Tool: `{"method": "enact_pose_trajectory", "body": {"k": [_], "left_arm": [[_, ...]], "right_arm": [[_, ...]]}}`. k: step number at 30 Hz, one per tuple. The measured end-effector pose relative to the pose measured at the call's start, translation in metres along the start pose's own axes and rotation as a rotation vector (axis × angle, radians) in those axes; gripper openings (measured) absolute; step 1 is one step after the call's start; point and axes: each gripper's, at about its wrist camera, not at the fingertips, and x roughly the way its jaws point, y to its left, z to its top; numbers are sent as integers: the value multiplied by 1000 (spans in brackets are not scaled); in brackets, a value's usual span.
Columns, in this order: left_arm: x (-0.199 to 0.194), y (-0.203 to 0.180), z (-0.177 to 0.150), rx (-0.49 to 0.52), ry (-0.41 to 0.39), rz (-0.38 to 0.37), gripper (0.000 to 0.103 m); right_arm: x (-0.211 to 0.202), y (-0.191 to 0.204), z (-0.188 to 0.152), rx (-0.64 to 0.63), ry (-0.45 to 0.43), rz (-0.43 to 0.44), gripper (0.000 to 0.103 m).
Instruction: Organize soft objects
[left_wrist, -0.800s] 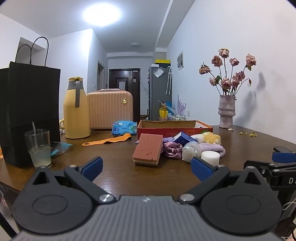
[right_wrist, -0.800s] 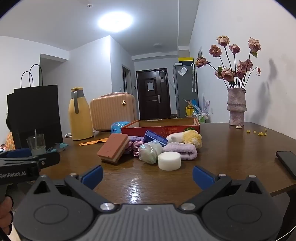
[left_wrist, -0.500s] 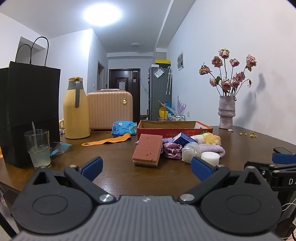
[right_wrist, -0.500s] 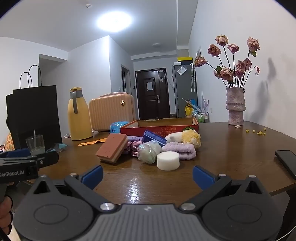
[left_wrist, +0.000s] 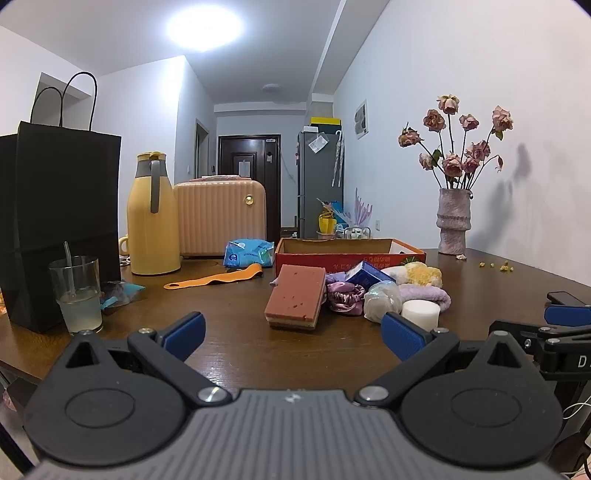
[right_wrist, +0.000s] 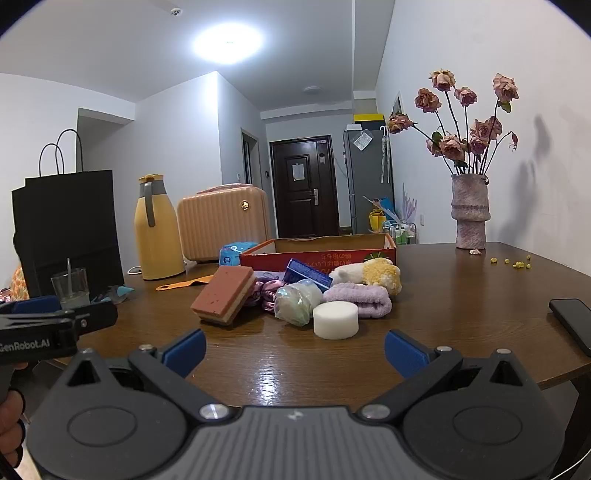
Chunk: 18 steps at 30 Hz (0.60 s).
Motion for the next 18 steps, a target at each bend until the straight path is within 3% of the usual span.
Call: {"method": "enact_pose_trajectory", "body": {"k": [18], "left_arm": [[4,1,0,-3,16,4,103]], "right_arm": [[2,1,-1,0,11,2,103]]}}
